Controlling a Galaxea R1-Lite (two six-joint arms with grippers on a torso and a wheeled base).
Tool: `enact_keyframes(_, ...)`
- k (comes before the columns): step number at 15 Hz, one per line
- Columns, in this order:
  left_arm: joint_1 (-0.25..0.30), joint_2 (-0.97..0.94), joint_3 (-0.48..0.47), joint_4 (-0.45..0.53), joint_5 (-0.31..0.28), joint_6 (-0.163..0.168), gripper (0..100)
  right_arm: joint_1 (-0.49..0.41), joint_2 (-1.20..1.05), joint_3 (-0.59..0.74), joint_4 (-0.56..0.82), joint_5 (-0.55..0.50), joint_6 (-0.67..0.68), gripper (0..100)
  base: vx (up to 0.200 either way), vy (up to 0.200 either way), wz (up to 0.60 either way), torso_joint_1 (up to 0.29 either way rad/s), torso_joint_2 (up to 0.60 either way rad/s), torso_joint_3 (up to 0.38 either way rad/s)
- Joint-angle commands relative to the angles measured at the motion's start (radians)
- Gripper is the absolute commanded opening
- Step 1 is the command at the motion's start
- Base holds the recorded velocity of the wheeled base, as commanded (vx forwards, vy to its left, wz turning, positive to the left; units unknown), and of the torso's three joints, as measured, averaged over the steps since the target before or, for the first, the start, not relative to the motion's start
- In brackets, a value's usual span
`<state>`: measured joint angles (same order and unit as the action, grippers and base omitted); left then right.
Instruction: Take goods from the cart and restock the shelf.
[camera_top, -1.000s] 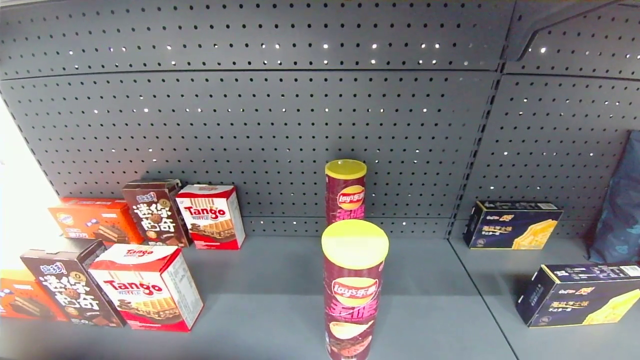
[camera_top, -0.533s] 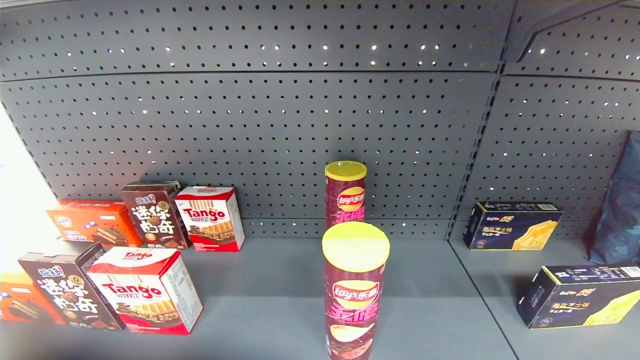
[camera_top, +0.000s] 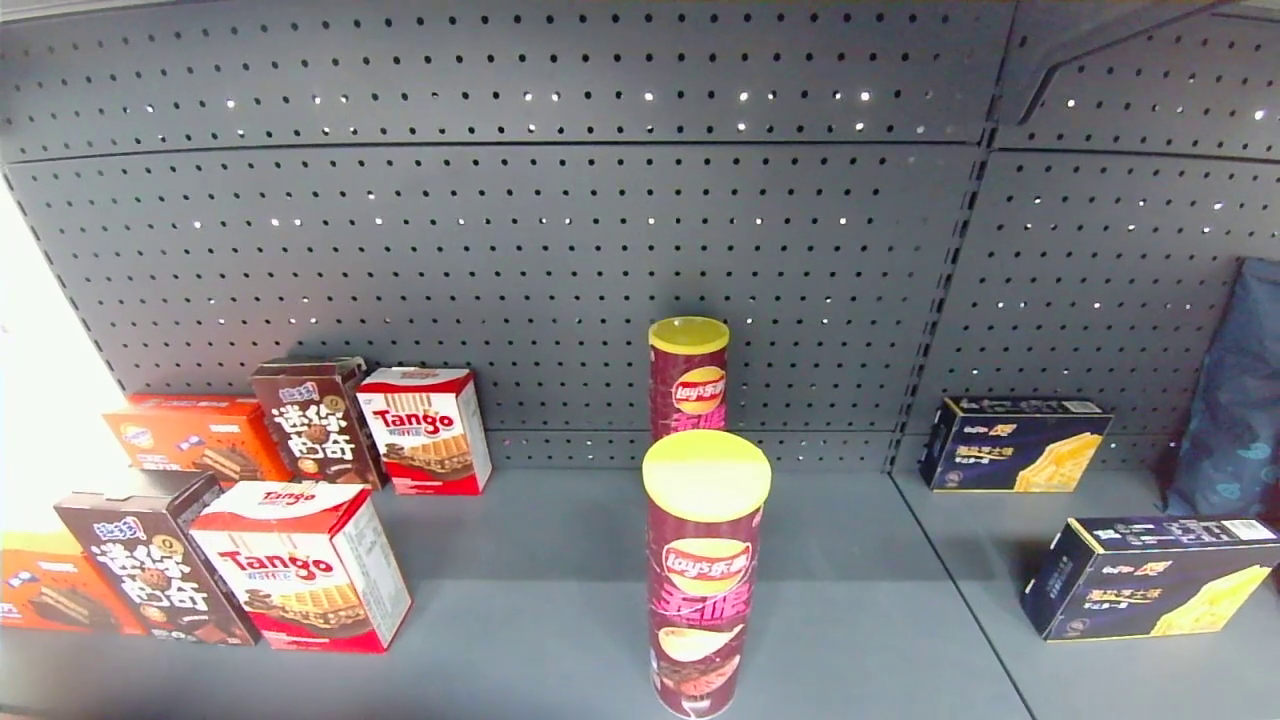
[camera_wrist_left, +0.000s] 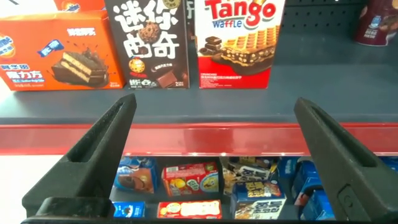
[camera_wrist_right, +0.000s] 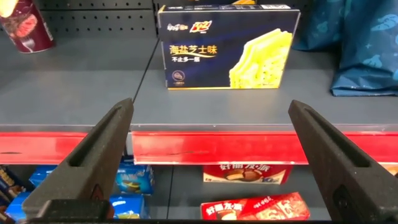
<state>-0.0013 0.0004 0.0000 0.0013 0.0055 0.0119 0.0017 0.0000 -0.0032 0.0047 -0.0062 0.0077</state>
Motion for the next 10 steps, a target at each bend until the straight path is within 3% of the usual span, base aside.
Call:
enact_keyframes(1,0.001,0.0,0.0,0.0,0.001,0.0,100,0.0,0.0,0.0,0.0,0.0,0.0,100,0.0,0.0,0.0,0.0,0.0,0.0)
enact_keyframes(10,0.0,0.0,0.0,0.0,0.001,0.0,100,0.0,0.0,0.0,0.0,0.0,-0.002,100,0.0,0.0,0.0,0.0,0.0,0.0)
